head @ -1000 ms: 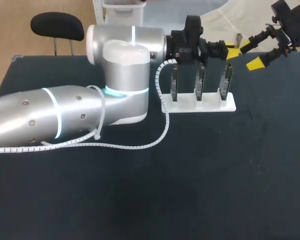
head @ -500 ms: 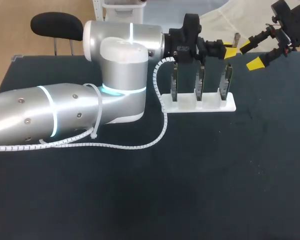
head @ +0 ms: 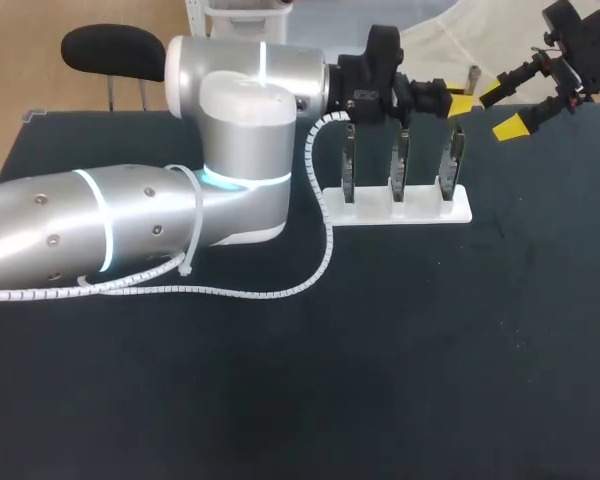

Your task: Pick up the optical module with the left hand, and insert it into the network port with the right hand.

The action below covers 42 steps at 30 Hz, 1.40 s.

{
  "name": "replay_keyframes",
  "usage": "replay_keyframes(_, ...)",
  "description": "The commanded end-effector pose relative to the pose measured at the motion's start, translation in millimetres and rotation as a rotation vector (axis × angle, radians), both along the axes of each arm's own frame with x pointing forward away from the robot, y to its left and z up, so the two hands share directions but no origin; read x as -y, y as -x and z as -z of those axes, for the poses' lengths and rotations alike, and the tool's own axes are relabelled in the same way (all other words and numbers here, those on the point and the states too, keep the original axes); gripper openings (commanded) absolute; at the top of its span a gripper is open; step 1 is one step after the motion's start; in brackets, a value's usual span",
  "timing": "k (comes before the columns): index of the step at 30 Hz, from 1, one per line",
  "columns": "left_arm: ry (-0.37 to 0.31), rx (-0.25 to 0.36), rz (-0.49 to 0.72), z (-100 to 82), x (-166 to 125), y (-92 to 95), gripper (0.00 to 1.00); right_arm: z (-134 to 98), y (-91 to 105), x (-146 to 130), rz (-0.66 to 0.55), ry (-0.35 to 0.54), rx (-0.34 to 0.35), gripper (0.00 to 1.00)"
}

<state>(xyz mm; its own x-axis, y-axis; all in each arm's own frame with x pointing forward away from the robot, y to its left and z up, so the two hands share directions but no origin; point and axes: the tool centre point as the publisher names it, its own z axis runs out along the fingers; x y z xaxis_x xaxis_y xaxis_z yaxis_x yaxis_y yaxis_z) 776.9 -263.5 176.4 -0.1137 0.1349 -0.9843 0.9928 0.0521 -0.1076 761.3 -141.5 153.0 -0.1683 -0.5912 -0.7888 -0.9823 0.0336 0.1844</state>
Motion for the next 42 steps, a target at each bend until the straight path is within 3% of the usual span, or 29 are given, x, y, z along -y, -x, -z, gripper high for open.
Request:
replay_keyframes(1,-0.004,-0.001,0.000,-0.4,0,0.9,0.00,0,1.2,0,0.002,0.001,0.002,1.00)
replay_keyframes(9,-0.004,-0.020,-0.007,9.8,-1,3.4,0.00,0,1.2,0,0.002,0.001,0.002,1.00)
replay_keyframes(42,-0.011,-0.007,0.000,7.7,1,3.7,0.00,0,1.2,0,0.002,0.001,0.002,1.00)
